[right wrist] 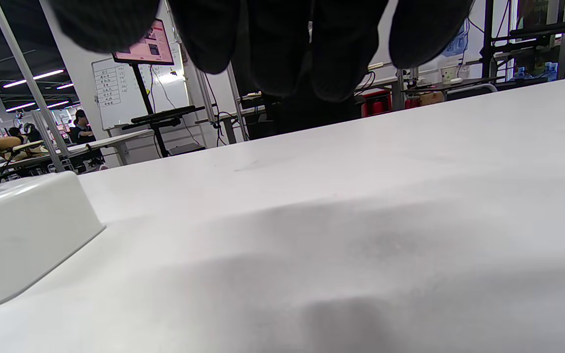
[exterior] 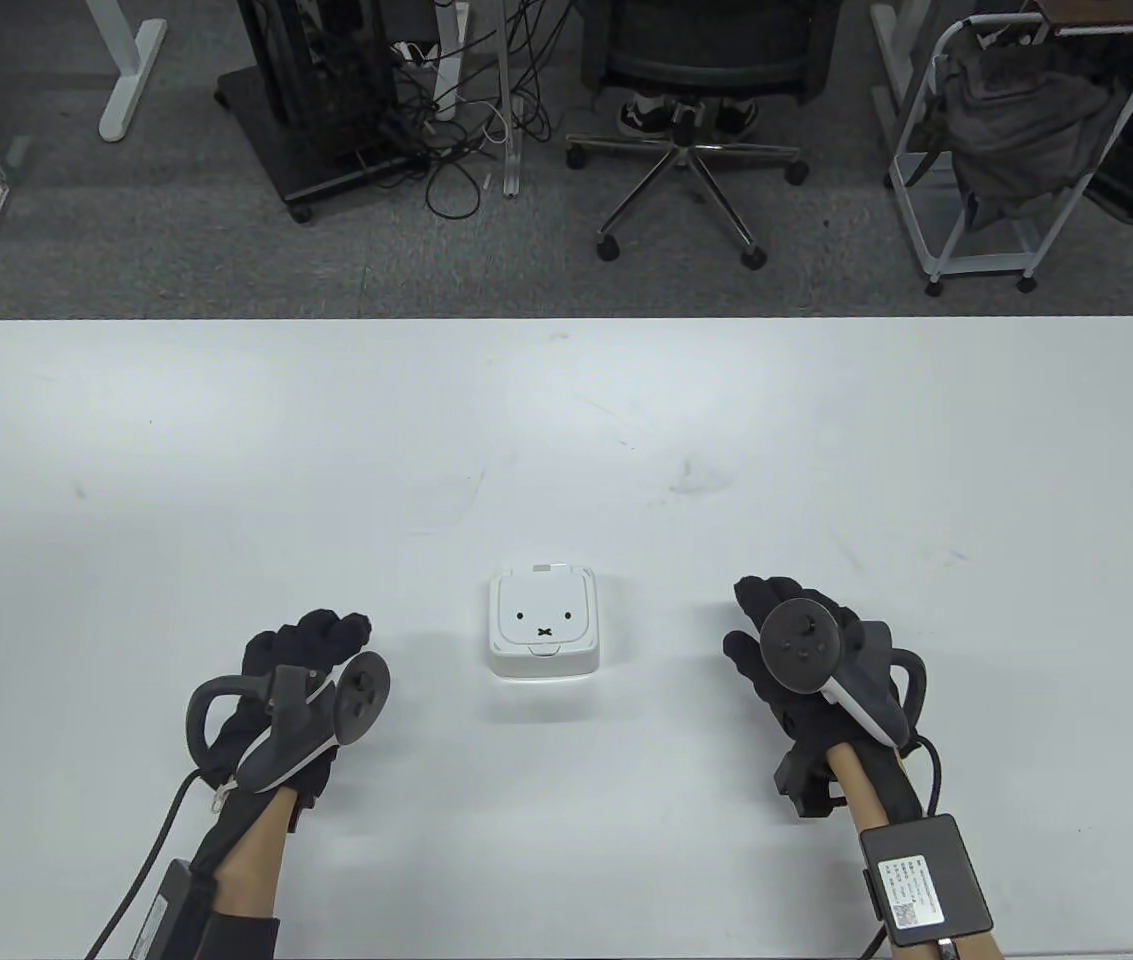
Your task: Press to open box and store push pins
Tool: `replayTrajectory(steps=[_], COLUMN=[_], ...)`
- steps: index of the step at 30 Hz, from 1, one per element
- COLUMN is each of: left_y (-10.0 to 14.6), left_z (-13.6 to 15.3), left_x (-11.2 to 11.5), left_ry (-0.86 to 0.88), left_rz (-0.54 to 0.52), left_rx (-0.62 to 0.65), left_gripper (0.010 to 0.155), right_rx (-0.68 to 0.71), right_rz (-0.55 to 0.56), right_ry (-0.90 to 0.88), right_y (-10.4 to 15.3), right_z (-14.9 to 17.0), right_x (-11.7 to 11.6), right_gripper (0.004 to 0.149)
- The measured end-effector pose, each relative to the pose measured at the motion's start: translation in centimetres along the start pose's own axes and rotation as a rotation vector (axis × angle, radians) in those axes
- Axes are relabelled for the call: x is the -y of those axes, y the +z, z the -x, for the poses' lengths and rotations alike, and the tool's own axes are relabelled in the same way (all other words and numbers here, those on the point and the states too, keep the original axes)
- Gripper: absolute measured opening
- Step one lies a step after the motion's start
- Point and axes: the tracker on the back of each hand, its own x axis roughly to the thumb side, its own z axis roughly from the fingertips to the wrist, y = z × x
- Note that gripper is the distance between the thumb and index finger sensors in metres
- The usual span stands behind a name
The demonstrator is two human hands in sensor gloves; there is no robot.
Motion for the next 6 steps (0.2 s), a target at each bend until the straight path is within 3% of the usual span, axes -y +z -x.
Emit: replayTrajectory(steps=[6], left_y=[0.00], left_z=[0.01], left_x=[-0.01], left_ry=[0.000], left_rz=[0.002], left_rx=[0.000], left_gripper=[0.056], right_rx=[0.011], right_rz=[-0.009], right_ry=[0.016], right_y=[-0.02], right_z=[-0.28], right_x=[-0.19], right_gripper=[0.062])
